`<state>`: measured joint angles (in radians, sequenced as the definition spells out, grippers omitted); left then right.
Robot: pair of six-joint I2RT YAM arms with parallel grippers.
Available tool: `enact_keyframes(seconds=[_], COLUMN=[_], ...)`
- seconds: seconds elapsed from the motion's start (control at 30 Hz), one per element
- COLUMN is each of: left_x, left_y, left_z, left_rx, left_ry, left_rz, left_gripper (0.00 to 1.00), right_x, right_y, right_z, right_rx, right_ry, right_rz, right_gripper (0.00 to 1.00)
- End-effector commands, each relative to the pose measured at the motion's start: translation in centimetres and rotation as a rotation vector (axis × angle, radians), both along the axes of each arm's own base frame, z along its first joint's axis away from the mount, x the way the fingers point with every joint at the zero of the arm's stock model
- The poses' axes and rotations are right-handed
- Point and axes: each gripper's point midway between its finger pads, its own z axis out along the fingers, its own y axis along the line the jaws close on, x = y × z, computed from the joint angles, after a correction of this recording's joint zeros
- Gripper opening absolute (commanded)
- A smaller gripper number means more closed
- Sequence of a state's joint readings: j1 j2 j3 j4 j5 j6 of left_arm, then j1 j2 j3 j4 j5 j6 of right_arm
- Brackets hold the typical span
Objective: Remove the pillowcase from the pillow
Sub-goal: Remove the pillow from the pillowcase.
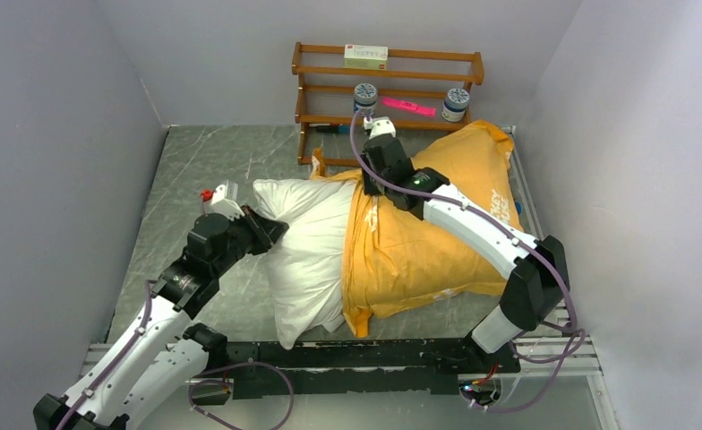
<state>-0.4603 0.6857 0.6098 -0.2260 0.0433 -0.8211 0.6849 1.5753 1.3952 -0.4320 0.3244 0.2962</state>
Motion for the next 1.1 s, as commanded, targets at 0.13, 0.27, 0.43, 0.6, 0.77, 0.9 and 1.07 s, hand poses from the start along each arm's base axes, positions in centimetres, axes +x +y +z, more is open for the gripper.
enact_keyframes(seconds=[0.13,0.27,0.43,0.6,0.77,0.9,1.07], left_x=[0.2,-0.2,1.1,4.3,8.2,11.9,16.0], left_y=[6.3,6.3,4.8,1.3,-0.6,-0.7,-1.8], left_z=[7.1,9.5,7.4,9.0,11.5,11.9,10.0], left_rx=[0.183,0.177,0.218,0.261,0.301,0.305,0.212], left_ry=[-0.171,-0.221,-0.175,-0.179,-0.202,-0.187,-0.105], left_rz=[0.222,0.205,0.143,0.004,-0.054,-0.038,-0.093], left_gripper=[0.05,0.05,0.18,0.65,0.90,0.96,0.96], right_x=[4.1,4.4,3.9,2.5,0.7,-1.4,-3.3], right_y=[-12.6,-12.6,-9.2,-5.4,-2.7,-0.4,1.0], right_z=[6.8,9.0,9.0,6.9,7.1,8.6,10.4], right_rx=[-0.087,-0.049,0.047,0.114,0.116,0.098,0.098], right_ry=[-0.216,-0.260,-0.271,-0.220,-0.234,-0.285,-0.335], right_rz=[-0.406,-0.403,-0.214,-0.038,0.075,0.150,0.212], right_gripper=[0.00,0.00,0.00,0.00,0.00,0.00,0.00])
